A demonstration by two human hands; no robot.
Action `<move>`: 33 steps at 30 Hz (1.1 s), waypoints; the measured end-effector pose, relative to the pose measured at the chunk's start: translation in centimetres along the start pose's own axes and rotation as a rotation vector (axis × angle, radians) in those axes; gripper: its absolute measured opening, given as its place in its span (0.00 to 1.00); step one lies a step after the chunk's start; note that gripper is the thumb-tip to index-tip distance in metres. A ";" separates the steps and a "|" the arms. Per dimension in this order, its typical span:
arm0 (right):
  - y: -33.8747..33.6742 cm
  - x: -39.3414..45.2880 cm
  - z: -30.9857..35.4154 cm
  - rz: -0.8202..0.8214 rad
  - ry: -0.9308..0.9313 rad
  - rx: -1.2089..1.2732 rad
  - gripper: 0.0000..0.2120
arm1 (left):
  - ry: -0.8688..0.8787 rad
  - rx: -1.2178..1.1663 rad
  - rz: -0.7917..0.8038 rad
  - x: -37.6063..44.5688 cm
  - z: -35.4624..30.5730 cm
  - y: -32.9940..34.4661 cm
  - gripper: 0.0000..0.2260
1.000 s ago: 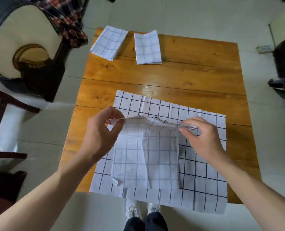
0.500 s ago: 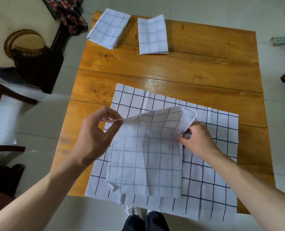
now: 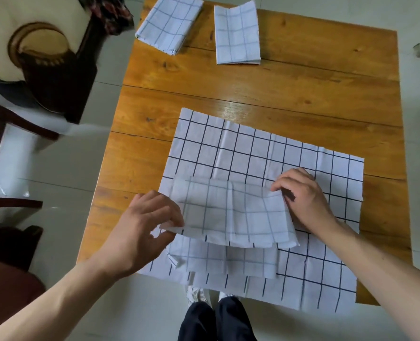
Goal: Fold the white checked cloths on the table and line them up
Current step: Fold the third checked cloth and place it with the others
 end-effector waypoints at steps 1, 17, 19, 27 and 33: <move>0.1 -0.1 -0.2 -0.004 -0.012 -0.010 0.13 | 0.034 0.035 0.004 -0.4 0.0 0.5 0.03; 0.7 -1.6 -0.3 0.007 -0.071 0.004 0.11 | 0.285 0.239 0.107 -4.4 -0.7 5.9 0.03; 0.7 -1.7 -0.3 0.012 -0.065 0.011 0.10 | 0.273 0.251 0.118 -4.3 -0.7 5.9 0.03; 0.4 -2.2 -0.1 0.148 -0.011 -0.050 0.15 | 0.275 0.281 0.142 -4.3 -0.5 6.4 0.06; 0.4 -6.8 4.6 0.282 -0.038 -0.142 0.26 | 0.259 0.279 0.161 -4.3 -0.6 6.4 0.08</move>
Point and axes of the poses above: each hand's wrist, its own x-axis towards the middle knuckle, its own y-axis out of the palm, z = x × y, the point moved 4 cm from there along x, towards the middle knuckle, and after that the axes turned 13 degrees about x, right-handed, at the moved point
